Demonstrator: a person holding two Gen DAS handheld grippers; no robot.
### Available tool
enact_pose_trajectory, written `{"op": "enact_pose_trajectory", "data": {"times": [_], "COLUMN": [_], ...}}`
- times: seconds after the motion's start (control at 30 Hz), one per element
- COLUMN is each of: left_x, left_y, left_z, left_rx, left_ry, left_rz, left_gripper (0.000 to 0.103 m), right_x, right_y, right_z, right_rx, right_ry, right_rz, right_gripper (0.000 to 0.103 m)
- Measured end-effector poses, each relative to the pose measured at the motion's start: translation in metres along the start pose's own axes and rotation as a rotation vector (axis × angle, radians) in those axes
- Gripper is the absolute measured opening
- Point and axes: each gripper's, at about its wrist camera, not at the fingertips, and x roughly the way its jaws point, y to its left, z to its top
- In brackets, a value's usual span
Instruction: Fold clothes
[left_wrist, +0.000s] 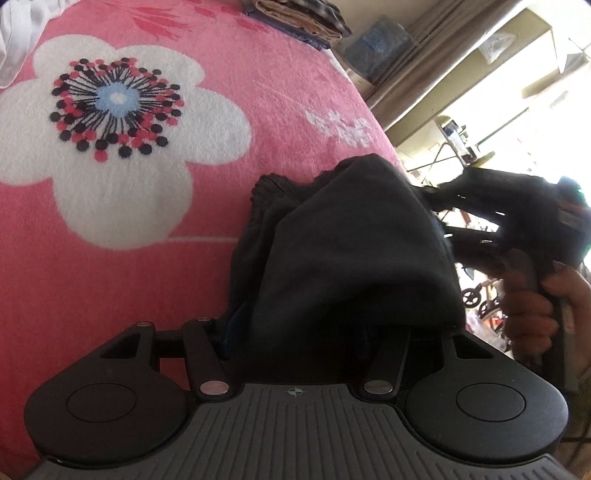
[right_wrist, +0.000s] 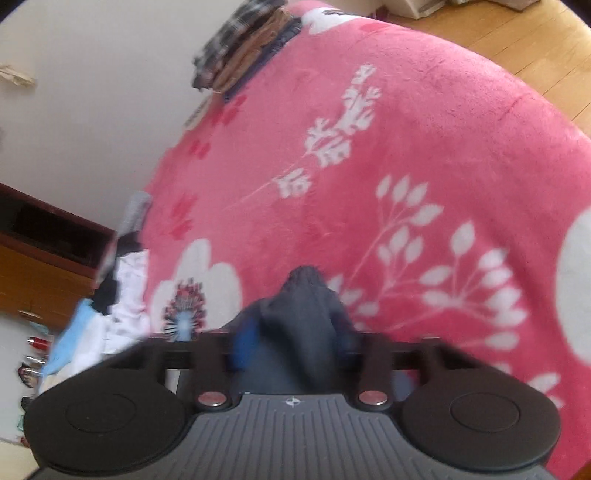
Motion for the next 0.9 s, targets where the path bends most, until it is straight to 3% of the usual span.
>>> {"op": "enact_pose_trajectory", "data": {"times": [0.07,0.17,0.37,0.53,0.63,0.8,0.9], "left_x": [-0.001,-0.006,-0.032,-0.075,-0.099,-0.128,-0.134], "left_y": [-0.003,-0.007,-0.013,-0.014,-0.015,-0.031,-0.048], "left_z": [-0.002,-0.005,-0.013,-0.019,-0.023,-0.025,-0.028], "left_rx": [0.014,0.038,0.04,0.018,0.003,0.029,0.08], "left_ry": [-0.004,-0.013,-0.015,-0.063,-0.093,-0.109,-0.108], "left_rz": [0.005,0.016,-0.005,-0.003,-0.004,-0.112,-0.153], "left_gripper": [0.057,0.057,0.057,0.057,0.057,0.058,0.069], "right_x": [-0.018,-0.054,-0.124,-0.163,-0.171,-0.158,-0.143], "right_y": [0.008,0.015,0.026,0.036,0.053,0.082,0.095], "right_z": [-0.011,-0.028,-0.067,-0.104,-0.134,-0.186,-0.213], "right_rx": [-0.07,-0.119,-0.176,-0.27,-0.386,-0.58,-0.682], "right_ry": [-0.047,-0.106,-0.194,-0.24,-0.236,-0.176,-0.158], "right_rz": [0.0,0.04,0.091,0.079,0.063,0.031,-0.007], "right_gripper": [0.015,0.011,0.009,0.009,0.009,0.008,0.008]}}
